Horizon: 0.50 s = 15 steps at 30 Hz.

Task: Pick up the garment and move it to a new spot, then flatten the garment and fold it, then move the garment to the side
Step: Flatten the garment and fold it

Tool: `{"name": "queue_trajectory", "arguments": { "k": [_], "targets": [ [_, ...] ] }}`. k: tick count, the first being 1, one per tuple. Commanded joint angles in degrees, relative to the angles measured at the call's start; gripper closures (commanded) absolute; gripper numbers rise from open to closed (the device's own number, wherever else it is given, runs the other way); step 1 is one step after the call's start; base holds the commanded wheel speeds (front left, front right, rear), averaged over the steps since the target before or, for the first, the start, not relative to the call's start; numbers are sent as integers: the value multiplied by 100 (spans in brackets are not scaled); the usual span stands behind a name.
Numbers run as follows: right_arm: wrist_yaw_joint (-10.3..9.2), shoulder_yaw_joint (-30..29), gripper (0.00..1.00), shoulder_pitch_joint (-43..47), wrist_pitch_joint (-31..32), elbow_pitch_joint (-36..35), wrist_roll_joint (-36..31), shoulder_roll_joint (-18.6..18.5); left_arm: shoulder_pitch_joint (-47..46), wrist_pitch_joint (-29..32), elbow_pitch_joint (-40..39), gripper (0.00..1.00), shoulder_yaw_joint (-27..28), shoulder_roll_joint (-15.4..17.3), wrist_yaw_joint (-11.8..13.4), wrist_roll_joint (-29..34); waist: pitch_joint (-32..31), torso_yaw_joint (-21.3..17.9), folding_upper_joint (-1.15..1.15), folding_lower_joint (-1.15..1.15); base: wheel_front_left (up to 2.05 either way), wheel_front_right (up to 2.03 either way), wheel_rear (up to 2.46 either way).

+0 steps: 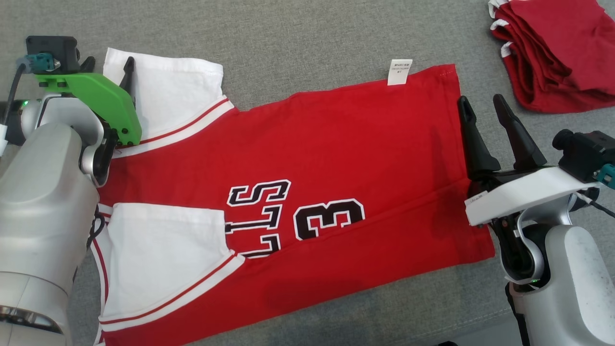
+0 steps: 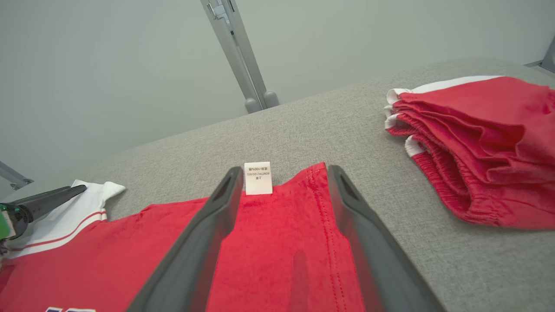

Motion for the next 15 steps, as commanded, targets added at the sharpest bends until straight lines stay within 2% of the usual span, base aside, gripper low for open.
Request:
{"name": "queue_trajectory", "arguments": {
  "k": [1,2,3,5,15],
  "targets": [
    [0,17,0,-46,-7,-54,47,-19,-128,-3,109,0,-14,-1,-29,51,32,-31,30,-1,0,0,0],
    [0,28,0,-38,-17,-67,47,-19,-155,1,163,16,-28,-10,-56,55,41,-36,30,-1,0,0,0],
    [0,29,0,-26,-27,-77,47,-19,-179,-6,203,56,-43,-23,-75,59,45,-38,30,-1,0,0,0],
    [0,19,0,3,-33,-89,49,-19,-217,-12,275,100,-82,-43,-129,65,38,-36,30,-1,0,0,0],
    [0,-149,0,101,42,-2,-80,-19,-266,-259,337,100,-216,-73,-357,50,-254,108,30,-1,0,0,0]
  ]
}}
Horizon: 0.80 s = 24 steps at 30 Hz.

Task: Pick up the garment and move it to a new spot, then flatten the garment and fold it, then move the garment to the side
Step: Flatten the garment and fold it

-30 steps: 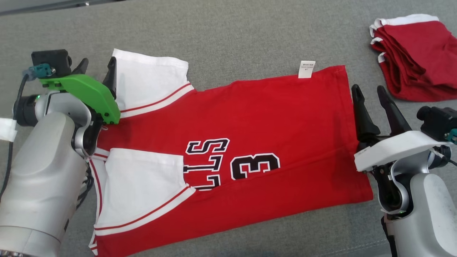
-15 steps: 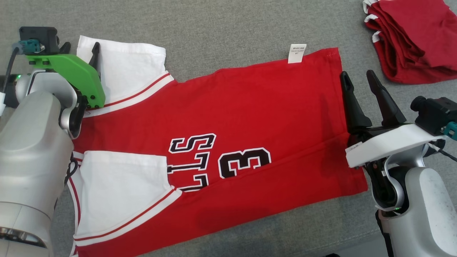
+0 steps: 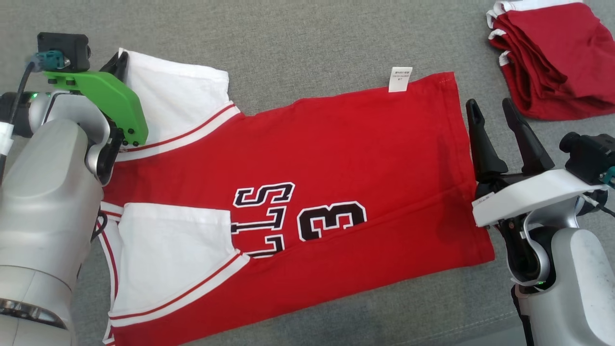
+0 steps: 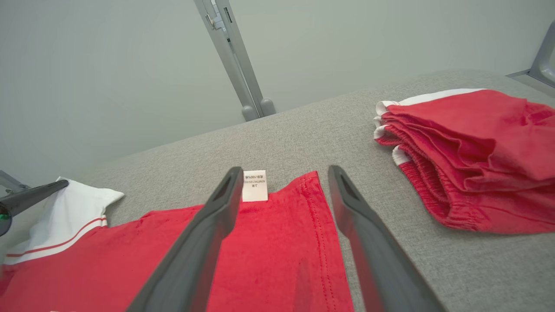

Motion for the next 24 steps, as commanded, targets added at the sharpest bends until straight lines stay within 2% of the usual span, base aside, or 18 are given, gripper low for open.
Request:
{"name": "queue_trajectory", "arguments": {
  "k": [1,8,15,20,24],
  "targets": [
    [0,-18,0,80,4,30,-28,-17,-11,-65,-37,100,-14,7,-42,-10,-149,94,30,-1,0,0,0],
    [0,-148,0,305,28,122,-192,-19,428,-467,-522,100,-186,41,-165,-118,-655,337,30,-1,0,0,0],
    [0,-381,0,620,57,129,-291,-19,1371,-947,-1617,100,-396,238,-180,-223,-1185,612,30,-1,0,0,0],
    [0,-536,0,813,109,72,-340,-20,2255,-1139,-2611,100,-403,499,105,-205,-1457,770,30,-1,0,0,0],
    [0,-651,0,974,152,-8,-339,-19,3109,-1139,-3680,100,-403,756,518,-247,-1612,915,30,-1,0,0,0]
  ]
}}
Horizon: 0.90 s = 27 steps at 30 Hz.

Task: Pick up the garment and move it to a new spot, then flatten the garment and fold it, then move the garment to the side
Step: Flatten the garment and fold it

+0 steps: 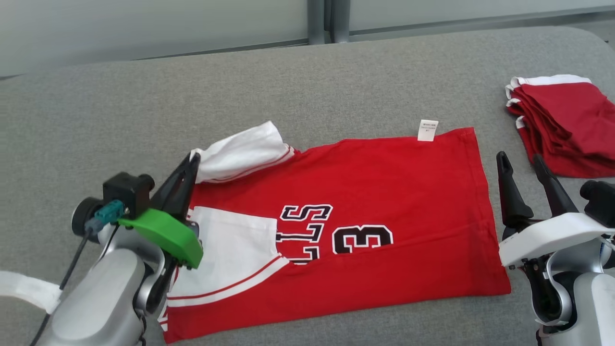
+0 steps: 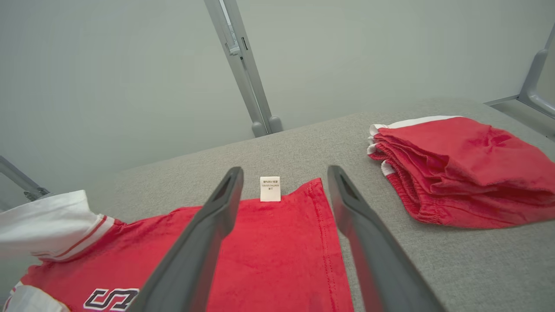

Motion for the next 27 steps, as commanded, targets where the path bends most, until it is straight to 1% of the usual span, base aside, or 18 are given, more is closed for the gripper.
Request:
{"name": "queue_trajectory", "arguments": {
  "k": [1,5,7,11,18,19,23,27],
  "targets": [
    [0,-36,0,78,13,-43,-19,-21,206,21,-243,100,12,99,115,-42,-171,190,30,0,0,0,0],
    [0,-4,0,95,104,-51,-126,-21,572,147,-850,100,5,234,370,-72,-193,260,30,0,0,0,0],
    [0,53,0,-20,193,32,-304,-30,649,191,-1060,100,29,278,470,-102,-173,276,30,0,0,0,0],
    [0,80,0,-356,417,451,-511,-272,700,238,-1349,100,65,293,601,-112,-81,311,30,0,0,0,0],
    [0,269,0,-1254,646,1660,-589,-954,506,267,-1542,100,76,279,655,-57,215,442,30,0,0,0,0],
    [0,269,0,-1254,646,1660,-589,-954,506,267,-1542,100,76,279,655,-57,215,442,30,0,0,0,0],
    [0,514,0,-1789,752,2371,-628,-1306,387,270,-1548,100,51,238,643,-13,407,544,30,0,0,0,0],
    [0,738,0,-2269,777,3012,-558,-1515,255,258,-1518,100,20,185,607,17,585,640,30,0,0,0,0]
  ]
}}
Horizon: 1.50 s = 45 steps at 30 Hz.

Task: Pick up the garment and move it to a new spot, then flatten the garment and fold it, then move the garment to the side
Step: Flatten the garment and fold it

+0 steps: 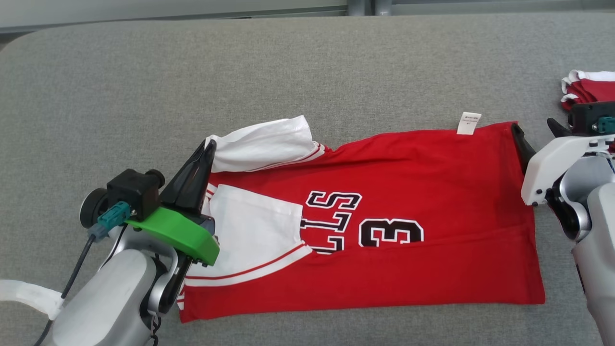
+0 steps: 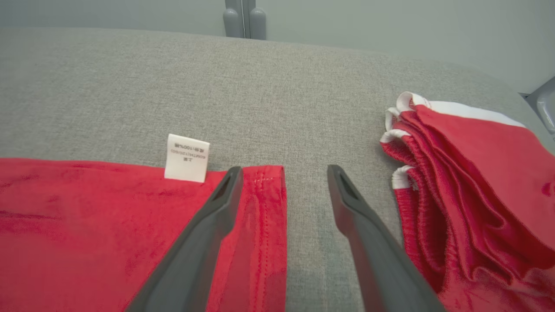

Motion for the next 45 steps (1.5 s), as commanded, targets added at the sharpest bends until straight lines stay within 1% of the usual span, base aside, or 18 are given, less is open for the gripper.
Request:
{"name": "queue_trajectory", "arguments": {
  "k": [1,6,13,14,15,16,18,21,23,24,25,31,36,40,45],
  "targets": [
    [0,34,0,-104,-1,79,15,-53,-90,-4,7,100,-1,-14,-8,22,140,113,30,0,0,0,0],
    [0,313,0,-526,4,723,72,-225,-247,0,60,100,-46,-84,-43,68,309,210,30,0,0,0,0],
    [0,666,0,-851,-83,1293,259,-340,-421,24,147,100,-89,-126,-80,92,370,239,30,0,0,0,0],
    [0,707,8,-887,-98,1344,280,-348,-431,20,158,100,-90,-121,-84,92,371,234,30,0,0,0,0],
    [0,749,35,-915,-121,1390,301,-355,-438,15,165,100,-91,-116,-86,94,374,227,30,0,0,0,0],
    [0,791,56,-941,-134,1444,325,-365,-444,11,170,100,-93,-113,-89,96,375,223,30,0,0,0,0],
    [0,888,67,-983,-140,1533,377,-382,-457,4,176,100,-96,-102,-94,96,380,213,30,0,0,0,0],
    [0,1030,72,-1050,-188,1658,494,-399,-481,2,178,100,-82,-88,-81,79,405,204,30,0,0,0,0],
    [0,1110,80,-1109,-223,1745,560,-420,-493,1,182,100,-74,-86,-72,62,422,204,30,0,0,0,0],
    [0,1140,92,-1137,-250,1789,600,-432,-496,1,188,100,-71,-86,-68,57,428,206,30,0,0,0,0],
    [-1,1174,100,-1167,-281,1835,614,-443,-497,-2,196,100,-70,-88,-64,51,429,206,30,0,0,0,0],
    [-1,1325,100,-1306,-619,2018,725,-501,-423,-94,225,100,-30,-110,-31,-4,336,165,30,0,0,0,0],
    [-1,1470,100,-1220,-908,1971,902,-519,-299,-154,222,100,23,-60,-8,-52,213,101,30,0,0,0,0],
    [-1,1642,100,-925,-1227,1743,1182,-567,-134,-201,145,100,81,8,28,-113,75,32,30,0,0,0,0],
    [-1,1824,100,-377,-1620,1150,1692,-667,293,-276,-100,100,199,159,167,-200,-77,-71,30,0,0,0,0]
  ]
}}
